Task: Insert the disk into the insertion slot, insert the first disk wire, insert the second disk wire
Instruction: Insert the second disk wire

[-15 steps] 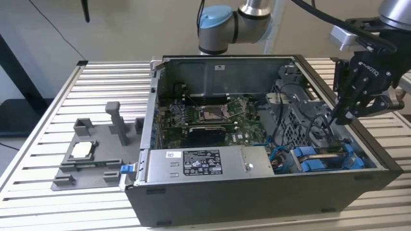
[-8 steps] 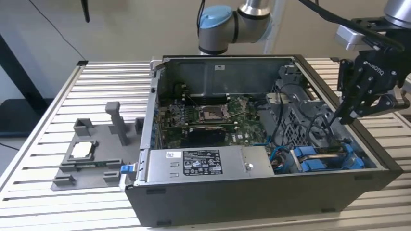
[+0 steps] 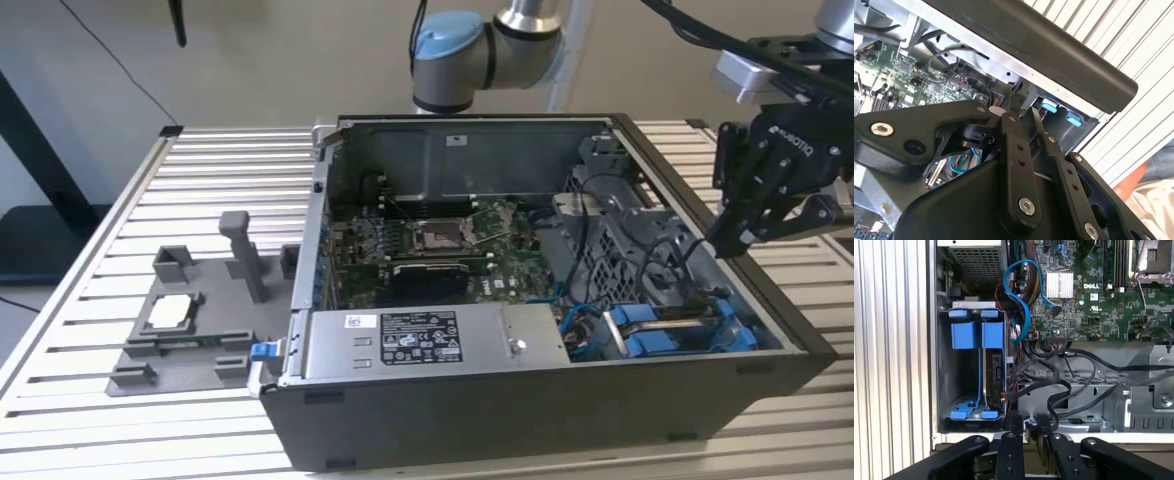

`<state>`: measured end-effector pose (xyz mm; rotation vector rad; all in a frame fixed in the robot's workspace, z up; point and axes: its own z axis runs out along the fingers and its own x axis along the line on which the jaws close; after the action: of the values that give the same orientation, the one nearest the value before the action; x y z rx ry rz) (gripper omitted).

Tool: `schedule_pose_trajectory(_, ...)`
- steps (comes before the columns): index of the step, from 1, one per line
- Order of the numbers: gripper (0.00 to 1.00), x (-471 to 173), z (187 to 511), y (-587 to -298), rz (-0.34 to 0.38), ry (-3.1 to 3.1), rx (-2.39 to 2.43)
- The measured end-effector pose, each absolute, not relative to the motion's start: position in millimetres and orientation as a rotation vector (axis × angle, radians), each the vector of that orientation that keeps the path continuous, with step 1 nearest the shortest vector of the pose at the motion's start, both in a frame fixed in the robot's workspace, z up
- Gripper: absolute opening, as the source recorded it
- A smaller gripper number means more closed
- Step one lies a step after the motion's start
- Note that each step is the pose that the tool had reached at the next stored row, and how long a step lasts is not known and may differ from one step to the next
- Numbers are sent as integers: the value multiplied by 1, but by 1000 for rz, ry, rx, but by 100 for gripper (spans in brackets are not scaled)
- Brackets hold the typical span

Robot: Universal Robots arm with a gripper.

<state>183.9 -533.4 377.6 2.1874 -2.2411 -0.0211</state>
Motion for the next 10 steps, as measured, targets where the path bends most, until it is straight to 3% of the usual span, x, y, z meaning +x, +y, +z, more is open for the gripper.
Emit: schedule_pose_trajectory(10,27,192,377,-533,-22,-2239,2186)
